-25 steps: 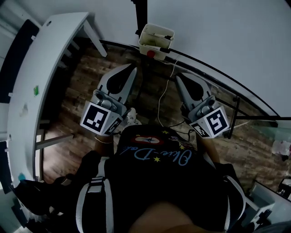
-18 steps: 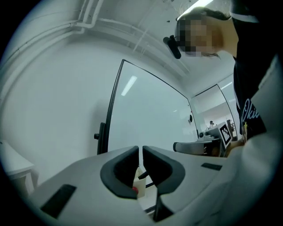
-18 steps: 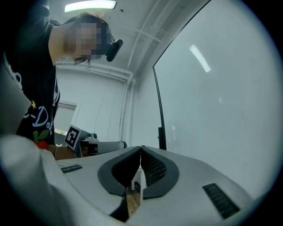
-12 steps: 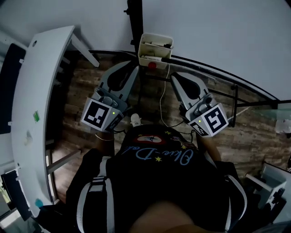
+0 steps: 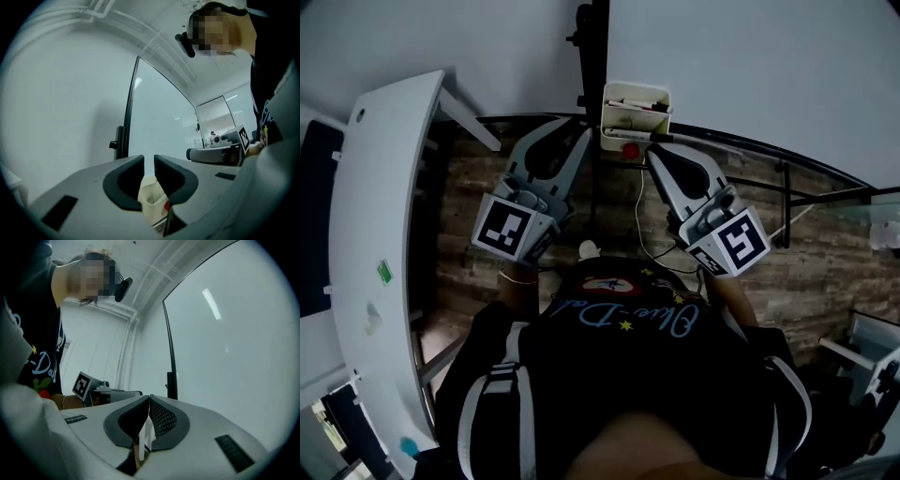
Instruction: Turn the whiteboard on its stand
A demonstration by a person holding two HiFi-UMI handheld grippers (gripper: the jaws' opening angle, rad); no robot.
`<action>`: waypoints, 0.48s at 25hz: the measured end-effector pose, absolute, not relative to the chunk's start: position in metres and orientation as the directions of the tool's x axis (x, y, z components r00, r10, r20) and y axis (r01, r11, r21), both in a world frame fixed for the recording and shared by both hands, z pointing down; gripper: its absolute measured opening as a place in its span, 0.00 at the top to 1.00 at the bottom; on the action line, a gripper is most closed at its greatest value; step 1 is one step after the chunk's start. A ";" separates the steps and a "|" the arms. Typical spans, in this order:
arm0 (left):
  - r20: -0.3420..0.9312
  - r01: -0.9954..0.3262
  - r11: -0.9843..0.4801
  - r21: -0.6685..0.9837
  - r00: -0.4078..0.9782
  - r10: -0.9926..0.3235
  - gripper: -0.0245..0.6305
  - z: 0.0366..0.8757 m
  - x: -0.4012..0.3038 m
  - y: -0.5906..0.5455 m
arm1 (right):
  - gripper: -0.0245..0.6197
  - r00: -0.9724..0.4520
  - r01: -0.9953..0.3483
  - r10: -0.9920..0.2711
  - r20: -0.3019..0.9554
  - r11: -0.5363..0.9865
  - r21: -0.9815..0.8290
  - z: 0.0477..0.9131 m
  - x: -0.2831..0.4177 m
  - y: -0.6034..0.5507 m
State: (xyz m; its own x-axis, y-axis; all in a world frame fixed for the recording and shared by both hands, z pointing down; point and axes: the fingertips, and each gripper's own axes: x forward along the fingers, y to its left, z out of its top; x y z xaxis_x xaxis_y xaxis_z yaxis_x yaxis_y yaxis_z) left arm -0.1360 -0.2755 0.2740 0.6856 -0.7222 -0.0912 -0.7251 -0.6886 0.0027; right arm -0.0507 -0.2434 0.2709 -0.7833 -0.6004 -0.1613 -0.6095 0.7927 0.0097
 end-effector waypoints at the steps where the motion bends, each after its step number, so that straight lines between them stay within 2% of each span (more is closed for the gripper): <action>1: -0.089 -0.722 -0.692 0.004 0.689 -0.719 0.86 0.275 -0.139 -0.279 | 0.92 -0.780 -0.614 -0.604 -0.161 0.789 0.013 0.270 -0.054 -0.245; 12: -0.063 -0.647 -0.762 0.006 0.761 -0.646 0.83 0.281 -0.149 -0.314 | 0.92 -0.708 -0.697 -0.684 -0.175 0.717 0.017 0.263 -0.074 -0.260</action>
State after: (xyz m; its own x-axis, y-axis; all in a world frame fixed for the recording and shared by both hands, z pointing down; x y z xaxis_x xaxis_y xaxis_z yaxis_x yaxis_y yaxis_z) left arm -0.1488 -0.3143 0.2809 0.7606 -0.6461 -0.0634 -0.6471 -0.7624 0.0058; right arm -0.0739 -0.2600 0.2635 -0.7084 -0.6837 -0.1752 -0.6965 0.7173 0.0172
